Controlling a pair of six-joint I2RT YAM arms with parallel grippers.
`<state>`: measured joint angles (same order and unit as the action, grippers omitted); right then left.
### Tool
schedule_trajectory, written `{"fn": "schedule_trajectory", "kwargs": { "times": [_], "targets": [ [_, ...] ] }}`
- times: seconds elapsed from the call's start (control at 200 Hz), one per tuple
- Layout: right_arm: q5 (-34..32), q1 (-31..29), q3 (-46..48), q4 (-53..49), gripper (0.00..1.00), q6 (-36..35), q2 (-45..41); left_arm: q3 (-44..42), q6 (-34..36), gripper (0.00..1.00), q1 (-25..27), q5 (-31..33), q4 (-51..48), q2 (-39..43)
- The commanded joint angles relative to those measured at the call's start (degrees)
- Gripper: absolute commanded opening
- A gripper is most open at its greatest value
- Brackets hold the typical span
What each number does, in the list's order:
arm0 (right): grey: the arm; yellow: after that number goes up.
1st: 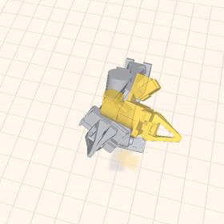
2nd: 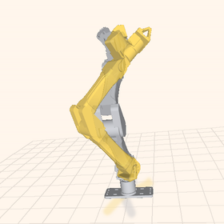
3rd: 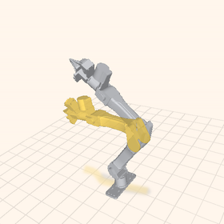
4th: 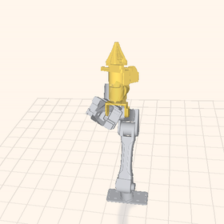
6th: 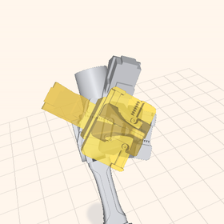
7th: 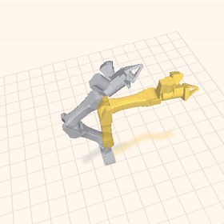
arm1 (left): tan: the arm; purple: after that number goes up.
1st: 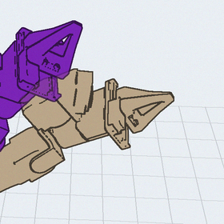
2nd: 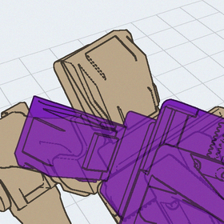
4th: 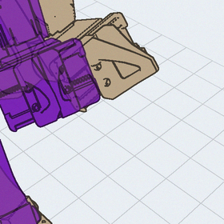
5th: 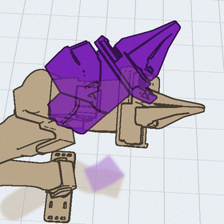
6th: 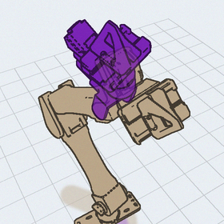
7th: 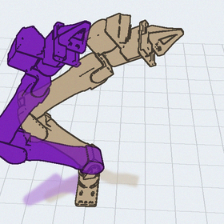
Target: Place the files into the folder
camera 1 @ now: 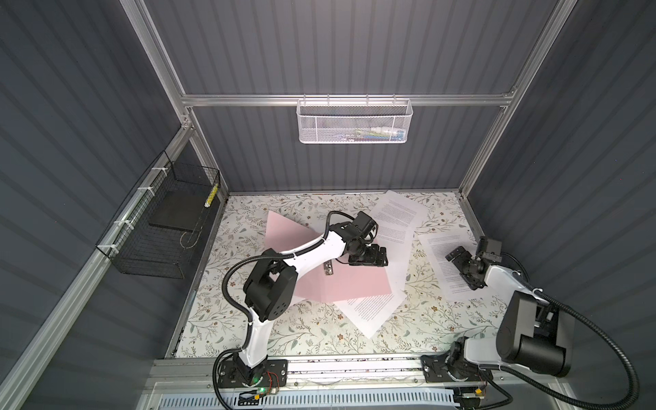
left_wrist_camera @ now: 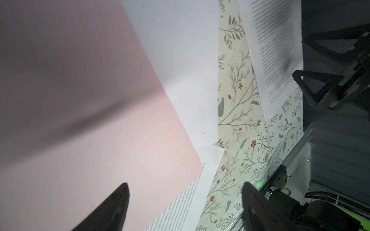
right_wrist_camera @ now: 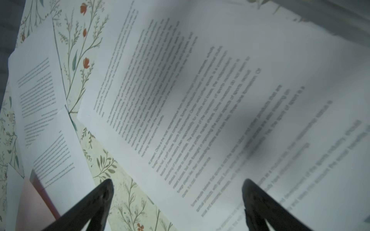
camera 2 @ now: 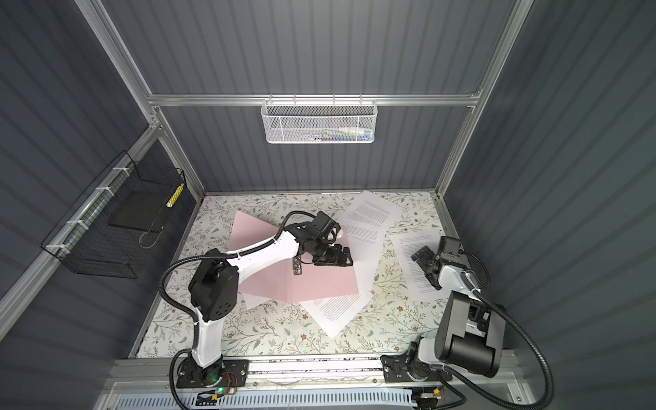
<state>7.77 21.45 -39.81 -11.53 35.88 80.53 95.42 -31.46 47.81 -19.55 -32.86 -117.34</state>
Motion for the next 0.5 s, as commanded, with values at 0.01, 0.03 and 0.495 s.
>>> {"fn": "schedule_trajectory", "kwargs": {
  "times": [0.01, 0.03, 0.495],
  "targets": [
    [7.0, 1.3, 0.2, 0.6, 0.99, 0.7, 2.7, 3.1, -2.3, 0.89, 1.0, -4.6, 2.5, -1.6],
    [8.2, 1.3, 0.3, 0.8, 0.99, 0.8, 3.0, 3.3, -2.4, 0.88, 1.0, -4.9, 2.8, -1.8],
    [24.7, -6.3, 3.9, 5.9, 0.99, 8.8, 4.6, 9.8, -1.7, 0.89, 1.0, -2.4, -0.6, -1.4]
  ]
}}
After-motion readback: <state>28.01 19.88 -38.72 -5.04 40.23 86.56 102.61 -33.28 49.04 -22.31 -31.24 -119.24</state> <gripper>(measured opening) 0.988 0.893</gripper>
